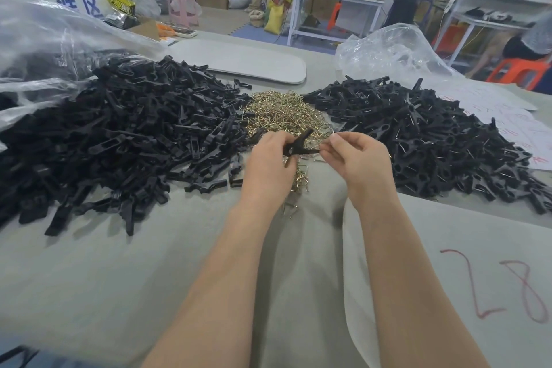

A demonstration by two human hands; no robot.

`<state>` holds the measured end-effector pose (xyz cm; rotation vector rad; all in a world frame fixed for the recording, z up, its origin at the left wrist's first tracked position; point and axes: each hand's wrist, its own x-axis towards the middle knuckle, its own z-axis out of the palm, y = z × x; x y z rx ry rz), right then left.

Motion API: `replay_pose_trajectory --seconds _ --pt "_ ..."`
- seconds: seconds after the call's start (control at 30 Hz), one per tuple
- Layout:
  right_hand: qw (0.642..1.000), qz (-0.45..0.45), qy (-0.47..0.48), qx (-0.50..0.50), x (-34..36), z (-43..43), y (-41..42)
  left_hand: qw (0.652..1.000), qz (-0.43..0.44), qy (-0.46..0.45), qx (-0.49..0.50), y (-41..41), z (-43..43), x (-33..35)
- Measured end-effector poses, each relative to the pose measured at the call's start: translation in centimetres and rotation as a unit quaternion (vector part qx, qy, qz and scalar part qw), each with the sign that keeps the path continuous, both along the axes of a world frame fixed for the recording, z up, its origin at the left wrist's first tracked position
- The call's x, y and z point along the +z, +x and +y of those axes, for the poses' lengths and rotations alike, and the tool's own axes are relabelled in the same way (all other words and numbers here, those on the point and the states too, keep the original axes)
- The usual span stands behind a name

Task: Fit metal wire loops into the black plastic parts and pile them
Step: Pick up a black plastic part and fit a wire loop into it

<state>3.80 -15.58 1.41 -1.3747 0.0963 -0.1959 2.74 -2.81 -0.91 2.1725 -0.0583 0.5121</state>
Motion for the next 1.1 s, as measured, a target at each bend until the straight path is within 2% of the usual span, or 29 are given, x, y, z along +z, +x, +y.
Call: replay_pose_trajectory --seconds 0.2,0.4,0.63,0.9,1.1 --pt "0.997 -0.02 -0.071 -0.004 0.1 0.0 -0.1 0.999 -0.028 0.045 -0.013 -0.1 0.0 0.0" --pt "0.995 -0.013 -0.097 -0.013 0.0 0.0 -0.1 0.998 -0.034 0.055 -0.021 -0.3 0.0 0.1" --pt "0.967 -0.021 -0.246 -0.064 -1.2 0.3 0.4 0.998 -0.032 0.052 -0.025 -0.3 -0.1 0.1" --pt "0.95 -0.028 -0.293 -0.109 -1.8 0.9 0.9 0.997 -0.034 0.065 -0.019 -0.4 -0.2 0.1" --pt "0.951 -0.02 -0.297 -0.08 -1.5 1.4 0.5 0.997 -0.033 0.067 -0.025 -0.3 -0.1 0.0"
